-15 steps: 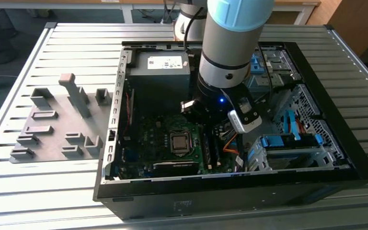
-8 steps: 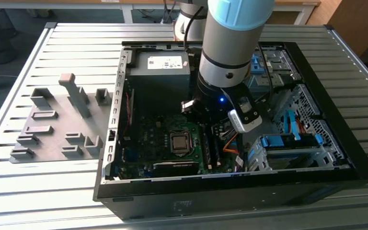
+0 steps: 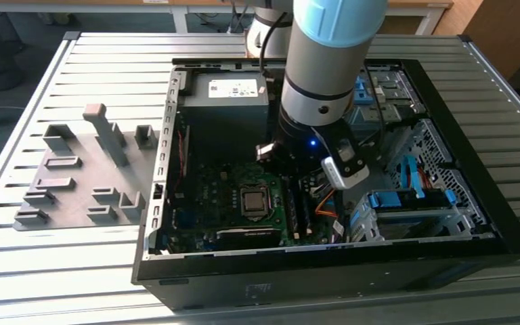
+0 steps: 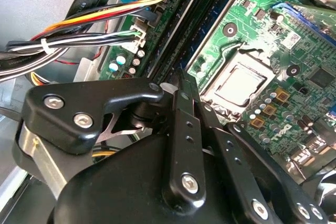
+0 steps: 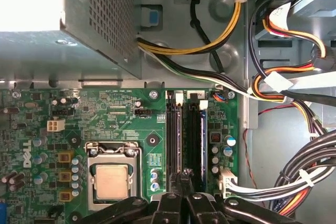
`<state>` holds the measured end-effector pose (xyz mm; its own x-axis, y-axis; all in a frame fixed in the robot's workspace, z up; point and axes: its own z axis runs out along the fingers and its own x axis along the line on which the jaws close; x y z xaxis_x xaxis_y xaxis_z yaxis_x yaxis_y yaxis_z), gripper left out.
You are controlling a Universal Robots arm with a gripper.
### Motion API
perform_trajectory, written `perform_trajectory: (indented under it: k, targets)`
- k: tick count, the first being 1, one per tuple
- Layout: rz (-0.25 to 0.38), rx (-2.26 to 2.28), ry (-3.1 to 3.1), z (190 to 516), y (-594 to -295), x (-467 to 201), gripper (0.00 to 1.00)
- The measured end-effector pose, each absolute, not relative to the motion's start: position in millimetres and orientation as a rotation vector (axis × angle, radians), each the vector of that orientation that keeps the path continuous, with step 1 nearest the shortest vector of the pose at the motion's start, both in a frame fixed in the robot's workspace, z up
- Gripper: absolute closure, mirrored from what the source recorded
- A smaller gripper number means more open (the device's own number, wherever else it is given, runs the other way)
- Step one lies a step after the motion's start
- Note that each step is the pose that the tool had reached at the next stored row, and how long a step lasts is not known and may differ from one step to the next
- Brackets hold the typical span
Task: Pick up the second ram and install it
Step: 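Press down the second ram until it locks into place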
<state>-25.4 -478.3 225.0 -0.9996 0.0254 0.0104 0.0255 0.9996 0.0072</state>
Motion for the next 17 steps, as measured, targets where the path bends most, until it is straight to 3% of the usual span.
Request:
perform_trajectory:
  k: [17]
  targets:
    - [-0.016,-0.040,-3.132,218,-478,-25,0.89]
